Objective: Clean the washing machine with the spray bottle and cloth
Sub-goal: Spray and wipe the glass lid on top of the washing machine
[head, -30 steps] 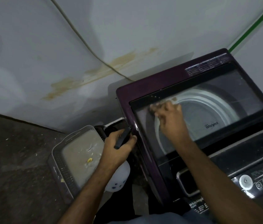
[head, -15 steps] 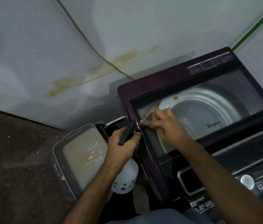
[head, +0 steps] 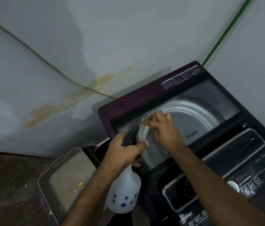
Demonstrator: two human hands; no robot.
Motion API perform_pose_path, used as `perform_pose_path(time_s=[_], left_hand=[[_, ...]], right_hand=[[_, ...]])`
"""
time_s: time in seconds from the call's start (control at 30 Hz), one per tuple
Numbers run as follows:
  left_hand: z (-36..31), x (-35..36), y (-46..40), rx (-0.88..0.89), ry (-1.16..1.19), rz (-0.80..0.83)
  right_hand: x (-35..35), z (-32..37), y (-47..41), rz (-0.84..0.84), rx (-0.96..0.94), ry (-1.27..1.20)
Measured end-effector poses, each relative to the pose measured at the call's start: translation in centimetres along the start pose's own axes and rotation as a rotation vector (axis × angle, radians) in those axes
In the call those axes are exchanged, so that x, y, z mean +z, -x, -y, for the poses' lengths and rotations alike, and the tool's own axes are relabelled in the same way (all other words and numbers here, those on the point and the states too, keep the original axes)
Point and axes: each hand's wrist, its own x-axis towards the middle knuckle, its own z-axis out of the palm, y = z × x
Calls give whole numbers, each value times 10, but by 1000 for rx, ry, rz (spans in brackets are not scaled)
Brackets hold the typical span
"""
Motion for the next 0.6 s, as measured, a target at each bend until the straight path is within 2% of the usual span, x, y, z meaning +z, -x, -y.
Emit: perform_pose_path(time_s=[0.07,0.1,0.23,0.3,0.37,0.5,0.6], left_hand=[[-10,7,1,-5,-23,31],[-16,13,-1,1,-24,35],[-32,34,-7,7,8,-8],[-38,43,-10,19,-4,-35],[-41,51,-14,13,6,-30],[-45,69,-22,-16,45,-99],[-49,85,-27,-17,59,-119]], right_hand=[[0,-11,-28,-134,201,-1],[1,-11,-39,-161,222,3],[14,2,-41,-15,-68,21],[3,-7,-21,57,-141,-13],[-16,-28,-7,21,-172,-14],[-31,-66,-34,-64,125,94],[-14,-60,-59,-21,159,-23]])
